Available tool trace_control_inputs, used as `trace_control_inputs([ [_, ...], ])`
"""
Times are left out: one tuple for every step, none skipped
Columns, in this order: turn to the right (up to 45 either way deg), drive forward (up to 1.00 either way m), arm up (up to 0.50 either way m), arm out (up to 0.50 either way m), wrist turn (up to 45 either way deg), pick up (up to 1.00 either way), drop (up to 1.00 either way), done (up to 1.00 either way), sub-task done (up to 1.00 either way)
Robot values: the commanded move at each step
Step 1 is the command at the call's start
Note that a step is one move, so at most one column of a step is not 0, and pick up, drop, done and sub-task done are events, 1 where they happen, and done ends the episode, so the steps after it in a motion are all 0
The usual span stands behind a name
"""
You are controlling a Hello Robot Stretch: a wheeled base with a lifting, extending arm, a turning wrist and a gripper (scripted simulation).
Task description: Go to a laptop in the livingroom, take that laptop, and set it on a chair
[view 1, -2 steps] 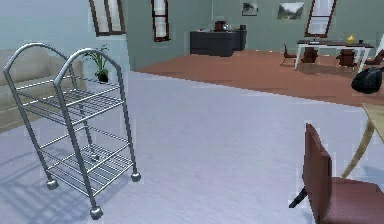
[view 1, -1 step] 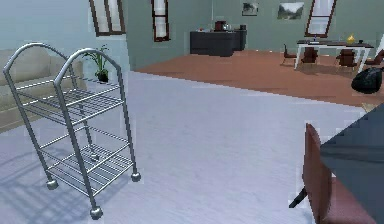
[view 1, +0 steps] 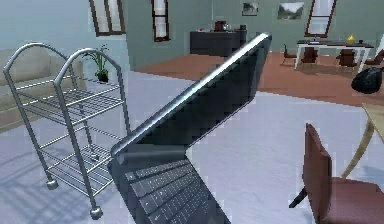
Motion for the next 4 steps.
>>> trace_control_inputs([
  [45.0, 0.0, 0.0, 0.0, 0.0, 0.0, 0.0, 0.0, 0.0],
  [45.0, 0.0, 0.0, 0.0, 0.0, 0.0, 0.0, 0.0, 0.0],
  [6.0, 0.0, 0.0, 0.0, 0.0, 0.0, 0.0, 0.0, 0.0],
  [0.0, 0.5, 0.0, 0.0, 0.0, 0.0, 0.0, 0.0, 0.0],
])
